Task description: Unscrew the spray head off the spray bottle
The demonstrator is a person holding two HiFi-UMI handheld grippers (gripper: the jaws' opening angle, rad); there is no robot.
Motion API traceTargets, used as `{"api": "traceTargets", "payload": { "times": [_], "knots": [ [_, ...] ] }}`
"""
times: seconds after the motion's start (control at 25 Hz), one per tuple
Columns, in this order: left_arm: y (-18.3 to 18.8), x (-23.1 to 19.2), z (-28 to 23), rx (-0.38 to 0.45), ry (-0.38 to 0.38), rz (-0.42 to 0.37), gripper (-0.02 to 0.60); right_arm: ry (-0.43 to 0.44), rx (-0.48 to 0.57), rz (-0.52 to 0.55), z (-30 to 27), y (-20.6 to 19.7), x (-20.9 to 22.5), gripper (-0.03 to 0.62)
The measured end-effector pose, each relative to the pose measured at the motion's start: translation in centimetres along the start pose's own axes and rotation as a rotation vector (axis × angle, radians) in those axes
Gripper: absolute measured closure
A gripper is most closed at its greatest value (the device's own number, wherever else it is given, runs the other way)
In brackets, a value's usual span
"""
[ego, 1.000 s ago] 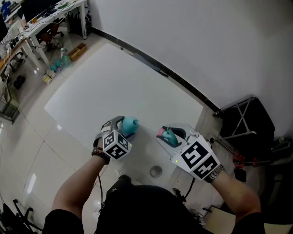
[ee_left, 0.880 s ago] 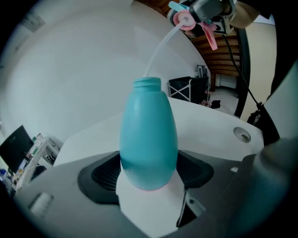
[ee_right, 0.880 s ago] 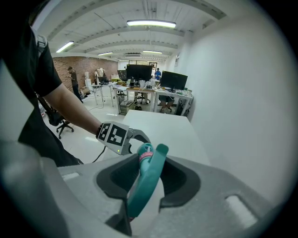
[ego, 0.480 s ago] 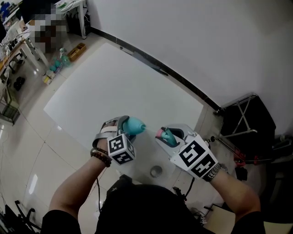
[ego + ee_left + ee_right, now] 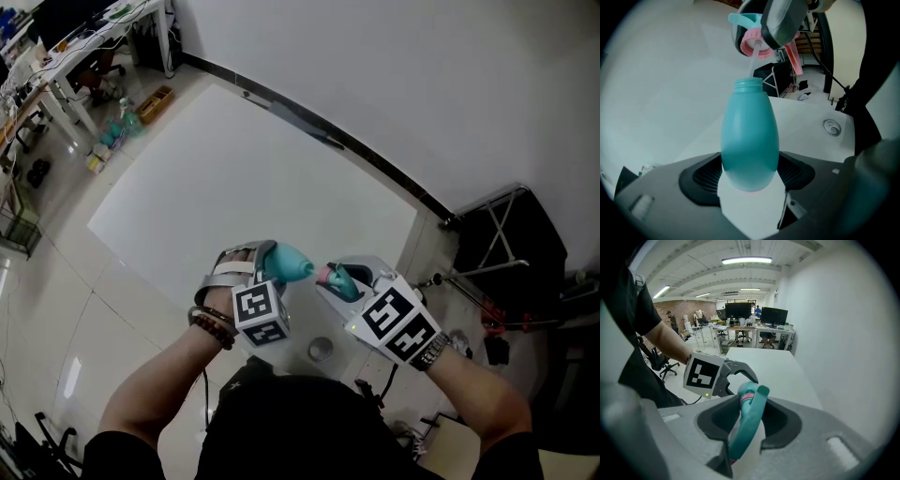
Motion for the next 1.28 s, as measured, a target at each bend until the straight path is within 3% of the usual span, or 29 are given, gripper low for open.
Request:
{"api": "traceTargets", "payload": {
  "times": [0.28, 0.52, 0.8, 1.28],
  "knots": [
    [1.3, 0.3, 0.8, -0.044, 0.010, -0.089, 0.187, 0.012, -0.009, -0.021, -0.3, -0.5, 0.1, 0.470],
    [1.9, 0.6, 1.0, -0.068, 0.005, -0.115, 0.189, 0.009, -0.021, 0.009, -0.4, -0.5, -0.1, 0.470],
    [2.1, 0.5, 1.3, -0.075, -0.043, -0.129, 0.189, -0.048, -0.073, 0.268, -0.4, -0.2, -1.2, 0.470],
    [2.2, 0.8, 2.0, -0.087, -0.151, -0.141, 0.189, -0.070, -0.095, 0.756, 0.2, -0.6, -3.6, 0.470]
  ]
}}
Point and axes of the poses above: the fingertips, and each gripper's own axes: z backward along the fingers, x to its right, y out of its top, the point moved 10 cm from there along z, backward along the fingers, and after that the axes turned 1 degree about -x, right-handed, at the moved point
